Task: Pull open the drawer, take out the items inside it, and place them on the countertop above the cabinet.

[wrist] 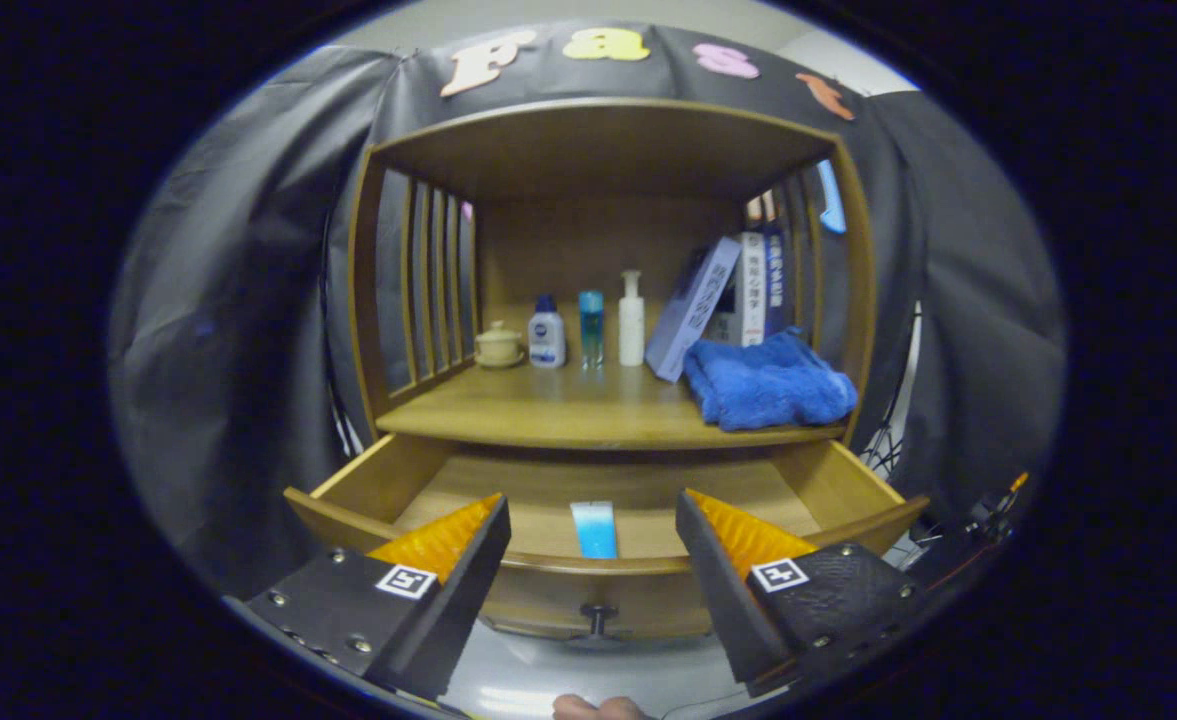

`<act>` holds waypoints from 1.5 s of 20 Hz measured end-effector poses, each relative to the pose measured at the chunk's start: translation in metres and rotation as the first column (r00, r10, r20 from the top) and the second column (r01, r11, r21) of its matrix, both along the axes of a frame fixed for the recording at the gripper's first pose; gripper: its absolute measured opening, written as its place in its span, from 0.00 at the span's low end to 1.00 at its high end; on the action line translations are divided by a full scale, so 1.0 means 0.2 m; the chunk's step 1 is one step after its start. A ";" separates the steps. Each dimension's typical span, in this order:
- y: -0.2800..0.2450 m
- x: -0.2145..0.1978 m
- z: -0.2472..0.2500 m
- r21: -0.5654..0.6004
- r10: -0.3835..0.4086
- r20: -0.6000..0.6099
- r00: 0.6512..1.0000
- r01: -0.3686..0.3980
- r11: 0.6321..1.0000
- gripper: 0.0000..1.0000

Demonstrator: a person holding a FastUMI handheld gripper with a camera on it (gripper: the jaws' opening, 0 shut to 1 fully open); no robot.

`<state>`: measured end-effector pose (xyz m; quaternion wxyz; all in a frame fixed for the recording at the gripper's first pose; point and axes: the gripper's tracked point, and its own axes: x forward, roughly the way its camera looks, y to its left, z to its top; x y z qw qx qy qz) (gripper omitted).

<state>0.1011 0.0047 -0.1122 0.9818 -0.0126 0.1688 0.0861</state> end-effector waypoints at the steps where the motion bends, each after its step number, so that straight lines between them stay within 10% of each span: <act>1: 0.04 0.03 -0.03 0.009 0.022 -0.066 0.998 -0.021 1.000 0.99; 6: 0.15 0.28 -0.18 0.098 0.012 -0.310 0.951 0.019 0.995 0.99; 10: 0.14 0.38 -0.42 -0.057 -0.026 -0.469 0.883 0.000 0.998 0.99; 25: 0.04 0.39 -0.81 -0.198 -0.138 -0.764 0.630 -0.026 0.980 0.79; 30: 0.04 0.40 -0.81 -0.201 -0.120 -0.761 0.637 -0.056 0.978 0.79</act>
